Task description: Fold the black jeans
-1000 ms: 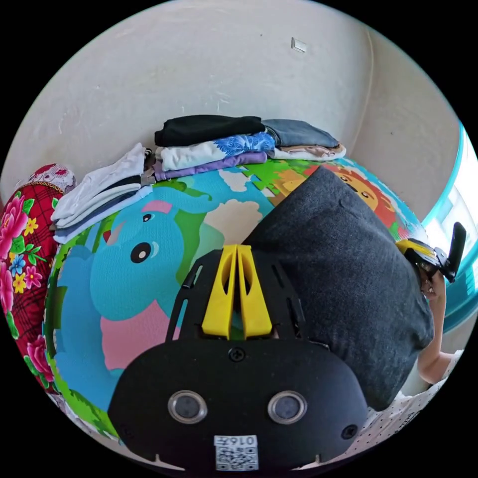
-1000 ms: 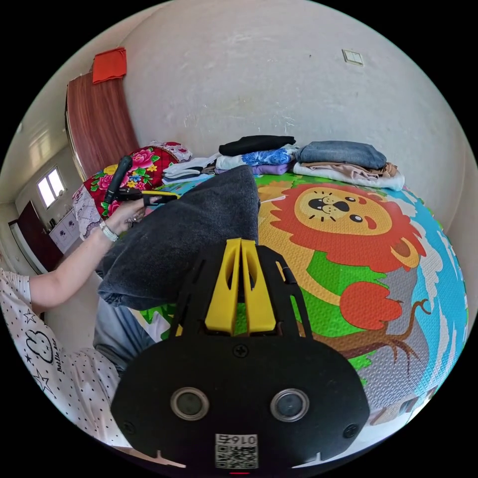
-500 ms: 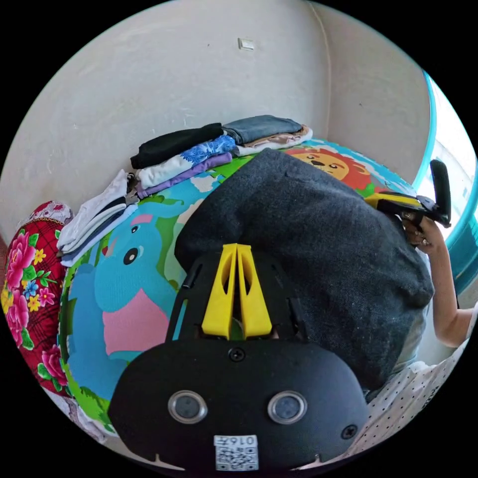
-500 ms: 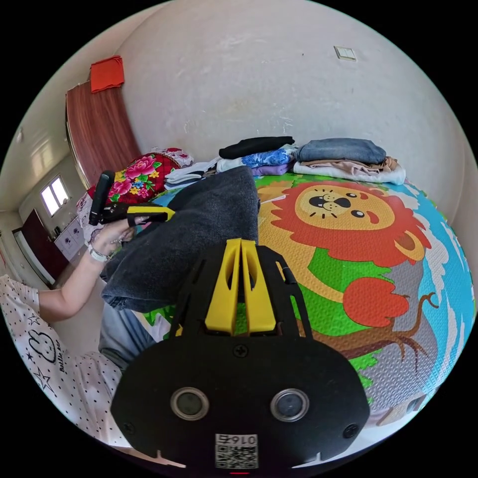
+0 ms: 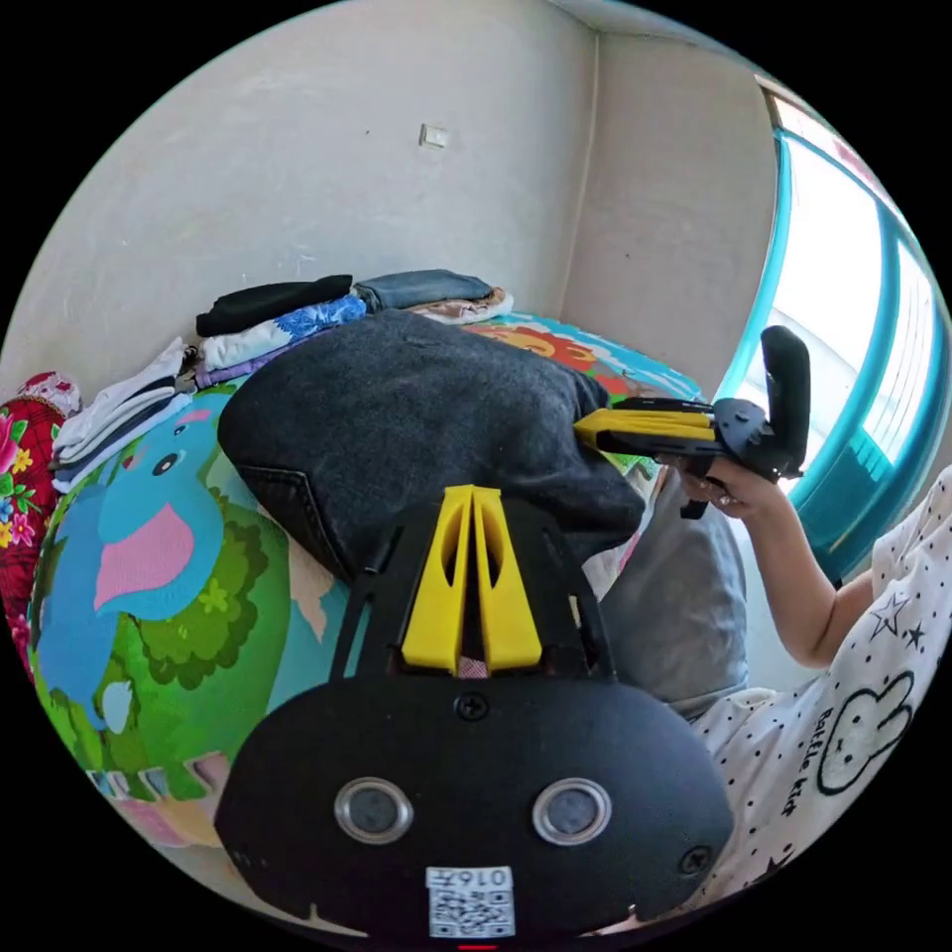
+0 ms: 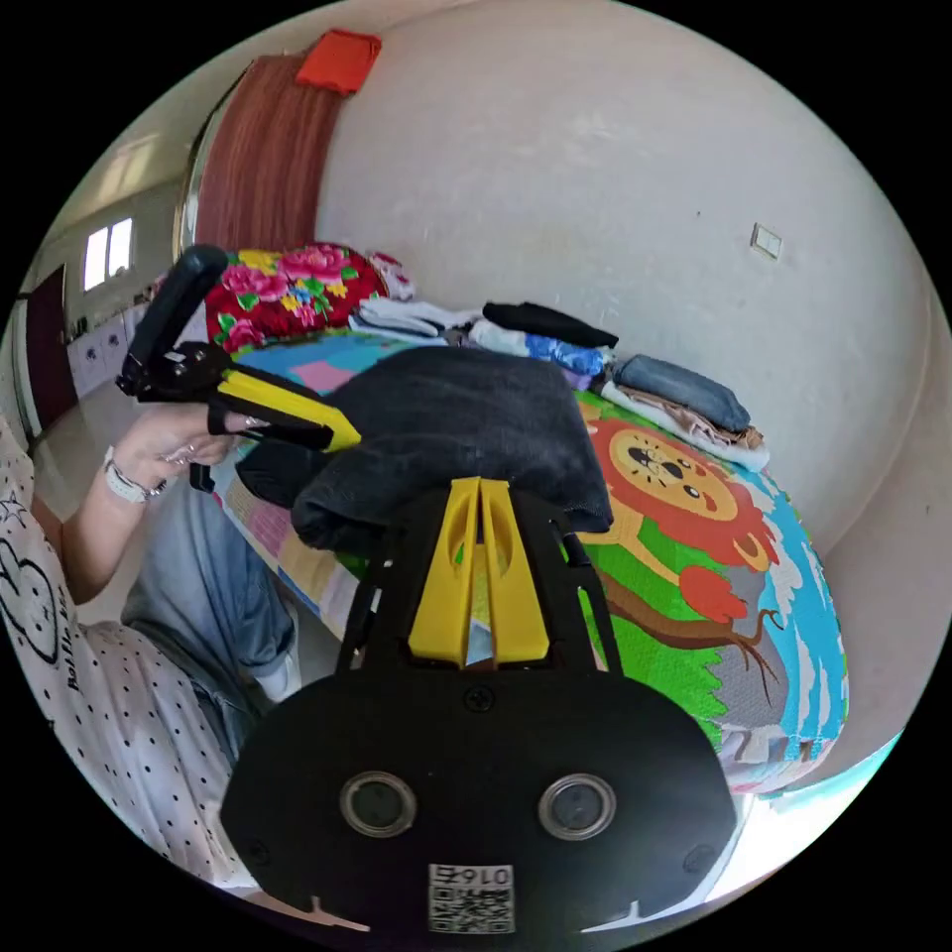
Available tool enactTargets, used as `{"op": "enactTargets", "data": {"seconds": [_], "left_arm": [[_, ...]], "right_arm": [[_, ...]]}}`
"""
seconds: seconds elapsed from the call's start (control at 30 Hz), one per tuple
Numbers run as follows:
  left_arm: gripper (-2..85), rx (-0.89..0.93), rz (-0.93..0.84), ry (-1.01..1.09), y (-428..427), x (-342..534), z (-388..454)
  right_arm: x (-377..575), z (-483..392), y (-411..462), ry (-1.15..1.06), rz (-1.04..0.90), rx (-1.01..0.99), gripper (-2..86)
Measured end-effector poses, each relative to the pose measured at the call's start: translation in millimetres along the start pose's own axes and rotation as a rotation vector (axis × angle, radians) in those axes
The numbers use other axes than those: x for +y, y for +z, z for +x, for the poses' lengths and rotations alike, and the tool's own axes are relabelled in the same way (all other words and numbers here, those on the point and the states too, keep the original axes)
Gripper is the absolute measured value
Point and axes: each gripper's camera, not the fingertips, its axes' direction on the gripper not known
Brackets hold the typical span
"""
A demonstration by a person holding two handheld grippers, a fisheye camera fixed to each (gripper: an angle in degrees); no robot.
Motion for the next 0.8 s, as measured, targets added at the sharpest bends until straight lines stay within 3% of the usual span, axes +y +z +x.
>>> {"op": "enactTargets", "data": {"seconds": [0.2, 0.33, 0.43, 0.6, 0.8], "left_arm": [[-1.0, 0.073, 0.073, -0.046, -28.8, 23.8, 12.4], [-1.0, 0.100, 0.108, 0.033, -35.0, 32.9, 39.0], [-1.0, 0.061, 0.027, 0.074, -20.5, 39.4, 55.8], [-1.0, 0.017, -0.008, 0.141, -18.5, 53.9, 69.7], [-1.0, 0.058, 0.002, 0.134, -28.7, 65.1, 76.9]], "right_arm": [[-5.8, 2.6, 1.6, 0.090, -0.064, -0.107, -0.5], [-20.3, -27.0, -35.6, -0.032, 0.101, -0.116, -0.5], [-30.2, -55.5, -35.6, -0.123, 0.131, -0.183, -0.4], [-28.8, -78.9, 13.7, -0.201, -0.145, 0.021, -0.4], [-30.2, -84.8, -19.8, -0.185, 0.023, 0.006, -0.4]]}}
